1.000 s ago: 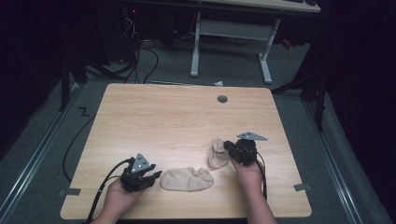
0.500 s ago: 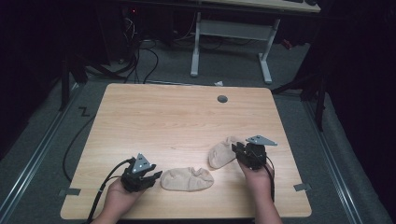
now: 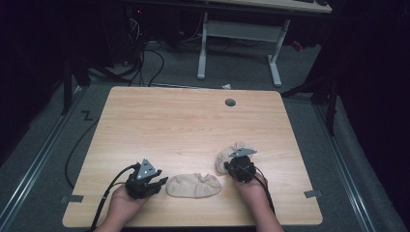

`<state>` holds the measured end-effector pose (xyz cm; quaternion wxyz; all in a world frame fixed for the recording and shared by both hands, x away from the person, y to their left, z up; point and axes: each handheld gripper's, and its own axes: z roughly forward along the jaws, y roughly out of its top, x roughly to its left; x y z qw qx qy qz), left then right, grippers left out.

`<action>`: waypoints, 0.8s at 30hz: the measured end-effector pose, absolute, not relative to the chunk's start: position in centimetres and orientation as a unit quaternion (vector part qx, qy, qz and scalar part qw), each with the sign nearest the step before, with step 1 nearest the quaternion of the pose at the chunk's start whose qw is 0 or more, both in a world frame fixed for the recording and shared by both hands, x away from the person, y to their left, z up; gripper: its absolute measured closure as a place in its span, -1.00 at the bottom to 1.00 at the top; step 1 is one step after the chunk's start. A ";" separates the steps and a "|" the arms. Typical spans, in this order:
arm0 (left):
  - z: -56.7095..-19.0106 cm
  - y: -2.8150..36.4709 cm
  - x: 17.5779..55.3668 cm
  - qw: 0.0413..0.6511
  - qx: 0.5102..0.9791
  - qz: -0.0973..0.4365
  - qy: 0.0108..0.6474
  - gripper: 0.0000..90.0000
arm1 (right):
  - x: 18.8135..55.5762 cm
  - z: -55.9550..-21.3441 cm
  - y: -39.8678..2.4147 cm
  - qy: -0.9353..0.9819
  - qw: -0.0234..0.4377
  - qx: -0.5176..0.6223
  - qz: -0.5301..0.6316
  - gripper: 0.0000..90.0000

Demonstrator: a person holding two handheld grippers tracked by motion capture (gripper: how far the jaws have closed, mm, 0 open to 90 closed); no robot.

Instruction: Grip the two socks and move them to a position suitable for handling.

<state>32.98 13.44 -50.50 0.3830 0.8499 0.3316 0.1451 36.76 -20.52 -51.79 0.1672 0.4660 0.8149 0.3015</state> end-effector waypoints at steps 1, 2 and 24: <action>-50.5 13.4 33.0 0.383 0.850 0.145 0.332 0.37 | 36.8 -51.8 -20.3 0.815 0.167 0.466 0.301 1.00; -50.5 13.4 33.0 0.382 0.850 0.145 0.331 0.37 | 36.8 -51.8 -20.3 0.815 0.167 0.466 0.301 1.00; -50.8 13.6 33.1 0.378 0.849 0.143 0.340 0.37 | 38.9 -50.8 -12.5 0.845 0.160 0.401 0.316 0.94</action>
